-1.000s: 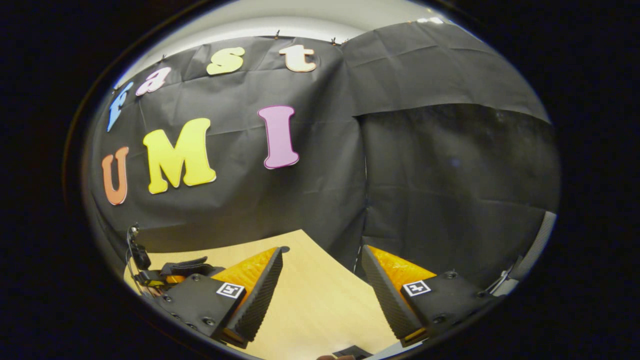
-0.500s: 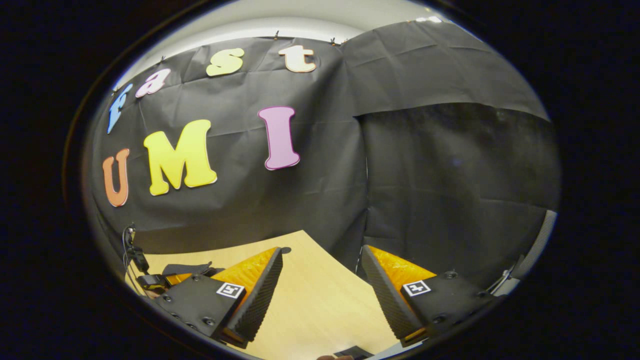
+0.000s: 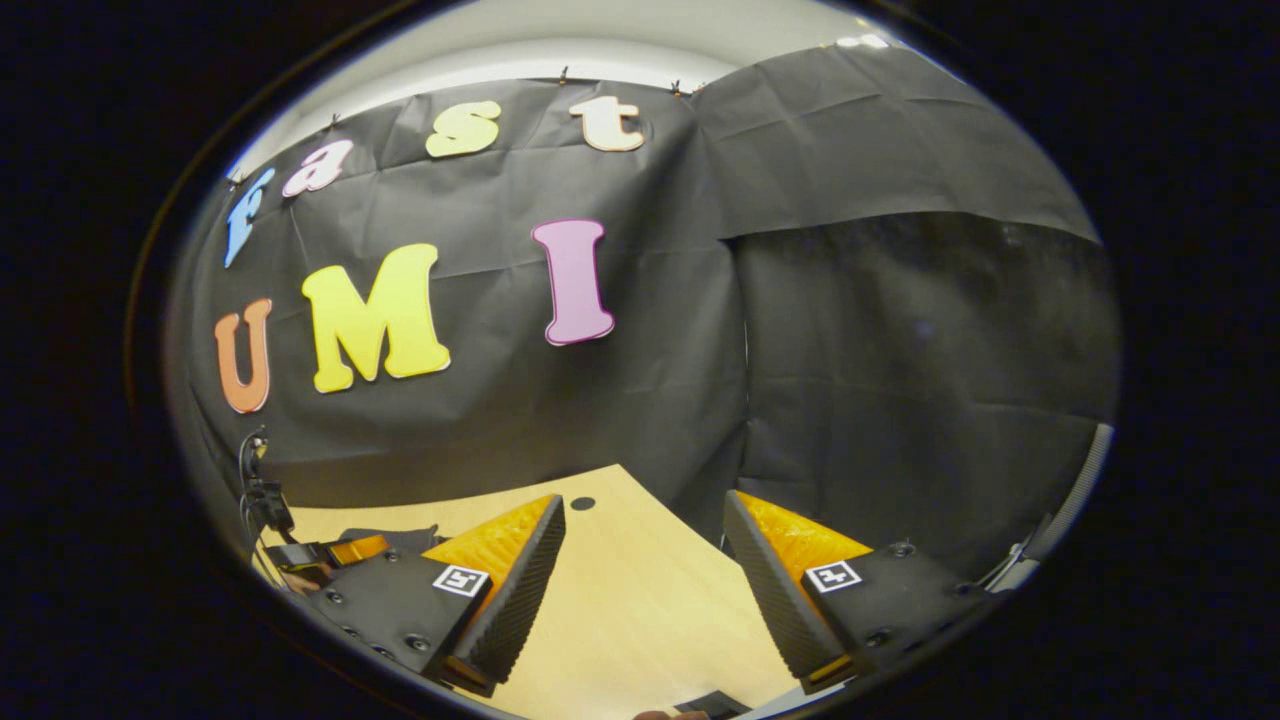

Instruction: Grasp the waist and the cuffs of the jeans and fold them to make the two legs overlap; first hold the waist and fold one-third of the jeans toward the cuffs, then hold the cuffs and fold the remaining one-third in the same direction to finish folding.

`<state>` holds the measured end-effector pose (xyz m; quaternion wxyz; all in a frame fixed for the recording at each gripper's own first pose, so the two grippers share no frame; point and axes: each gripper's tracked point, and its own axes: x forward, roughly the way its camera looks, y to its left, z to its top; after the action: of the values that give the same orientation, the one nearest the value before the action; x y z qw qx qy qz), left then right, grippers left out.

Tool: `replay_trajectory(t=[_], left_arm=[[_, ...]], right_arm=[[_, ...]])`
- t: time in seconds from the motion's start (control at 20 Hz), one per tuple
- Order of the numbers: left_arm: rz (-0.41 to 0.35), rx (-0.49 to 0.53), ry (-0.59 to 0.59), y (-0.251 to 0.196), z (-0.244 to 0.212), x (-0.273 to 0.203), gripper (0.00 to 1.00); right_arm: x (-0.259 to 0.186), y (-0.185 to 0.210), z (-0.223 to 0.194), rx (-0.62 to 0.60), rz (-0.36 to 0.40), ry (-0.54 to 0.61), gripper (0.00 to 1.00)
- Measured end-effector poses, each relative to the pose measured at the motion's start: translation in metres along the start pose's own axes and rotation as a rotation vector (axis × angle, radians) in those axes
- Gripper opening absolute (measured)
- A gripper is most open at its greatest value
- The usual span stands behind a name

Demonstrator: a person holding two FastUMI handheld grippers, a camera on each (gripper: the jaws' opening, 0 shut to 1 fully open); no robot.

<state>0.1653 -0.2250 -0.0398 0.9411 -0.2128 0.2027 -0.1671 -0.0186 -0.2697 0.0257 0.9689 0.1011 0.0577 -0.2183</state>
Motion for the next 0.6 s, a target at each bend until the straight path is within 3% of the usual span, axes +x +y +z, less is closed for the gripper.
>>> replay_trajectory(t=[0.15, 0.25, 0.5, 0.55, 0.6], left_arm=[[0.055, 0.064, -0.099, 0.023, 0.043, -0.031, 0.99], [0.113, 0.138, -0.175, 0.041, 0.076, -0.06, 0.99], [0.259, 0.201, -0.35, 0.085, 0.154, -0.15, 0.98], [0.291, 0.201, -0.372, 0.095, 0.162, -0.167, 0.98], [0.324, 0.2, -0.392, 0.101, 0.169, -0.183, 0.98]], right_arm=[[0.011, 0.016, 0.002, 0.024, 0.042, -0.012, 0.94], [0.024, 0.038, 0.0, 0.038, 0.093, -0.012, 0.99], [0.053, 0.136, 0.002, 0.051, 0.285, -0.034, 1.0], [0.055, 0.158, 0.001, 0.045, 0.329, -0.036, 0.94], [0.055, 0.182, -0.001, 0.043, 0.374, -0.038, 0.99]])
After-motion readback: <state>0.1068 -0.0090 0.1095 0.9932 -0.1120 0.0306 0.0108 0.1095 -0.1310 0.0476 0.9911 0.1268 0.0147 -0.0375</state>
